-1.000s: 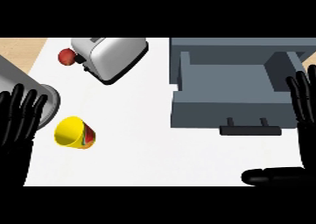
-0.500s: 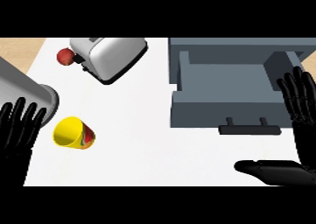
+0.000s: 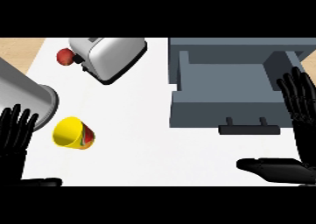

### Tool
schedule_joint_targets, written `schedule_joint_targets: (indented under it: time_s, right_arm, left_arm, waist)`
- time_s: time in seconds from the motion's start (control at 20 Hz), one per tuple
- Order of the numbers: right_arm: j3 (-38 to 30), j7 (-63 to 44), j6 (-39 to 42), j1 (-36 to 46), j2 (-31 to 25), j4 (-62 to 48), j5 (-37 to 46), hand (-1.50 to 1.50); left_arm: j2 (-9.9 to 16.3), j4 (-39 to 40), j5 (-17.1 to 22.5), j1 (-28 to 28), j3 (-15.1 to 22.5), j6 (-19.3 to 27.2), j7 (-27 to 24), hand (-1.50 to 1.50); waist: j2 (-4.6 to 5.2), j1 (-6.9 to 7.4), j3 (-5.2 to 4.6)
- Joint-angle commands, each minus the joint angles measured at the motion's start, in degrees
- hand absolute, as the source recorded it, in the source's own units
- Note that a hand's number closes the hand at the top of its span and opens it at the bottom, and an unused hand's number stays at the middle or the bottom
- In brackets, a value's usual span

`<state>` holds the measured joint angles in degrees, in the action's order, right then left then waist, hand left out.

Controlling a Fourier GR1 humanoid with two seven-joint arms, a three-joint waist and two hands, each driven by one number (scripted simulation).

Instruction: Pick up the cup, place it into the drawer and close the drawer

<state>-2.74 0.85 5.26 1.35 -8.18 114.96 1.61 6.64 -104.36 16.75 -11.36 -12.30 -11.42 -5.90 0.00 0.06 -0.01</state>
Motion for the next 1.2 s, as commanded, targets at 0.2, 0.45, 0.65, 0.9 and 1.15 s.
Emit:
schedule_joint_targets:
  time_s: [0.2,0.45,0.65,0.9,1.15]
  right_arm:
    - [0.7,0.4,-0.9,2.4,1.7,-2.3,1.4,-1.5]
    - [-2.7,0.6,1.8,1.5,-0.1,-1.5,-2.6,-1.5]
    - [0.9,-0.4,-0.3,0.9,2.2,0.7,1.6,-1.5]
    - [-2.2,2.0,2.4,0.6,0.9,-1.7,-0.9,-1.5]
    - [-2.2,-0.1,3.3,3.2,-0.3,-3.5,-0.3,-1.5]
  left_arm:
    - [1.9,16.1,-4.8,3.0,-4.4,-0.6,-8.4,-1.5]
    - [3.6,30.0,-8.7,8.2,-6.3,0.9,-14.7,-1.5]
    - [3.1,41.3,-10.5,13.4,-5.8,1.2,-21.2,-1.5]
    - [6.7,54.7,-8.9,15.8,-8.6,-4.1,-31.0,-1.5]
    - [7.2,68.0,-11.9,18.7,-8.1,-4.2,-42.0,-1.5]
  waist:
    - [0.03,-0.04,-0.01]
    - [0.07,-0.28,-0.02]
    - [0.05,-0.34,-0.03]
    - [0.04,-0.21,-0.02]
    - [0.07,-0.26,-0.04]
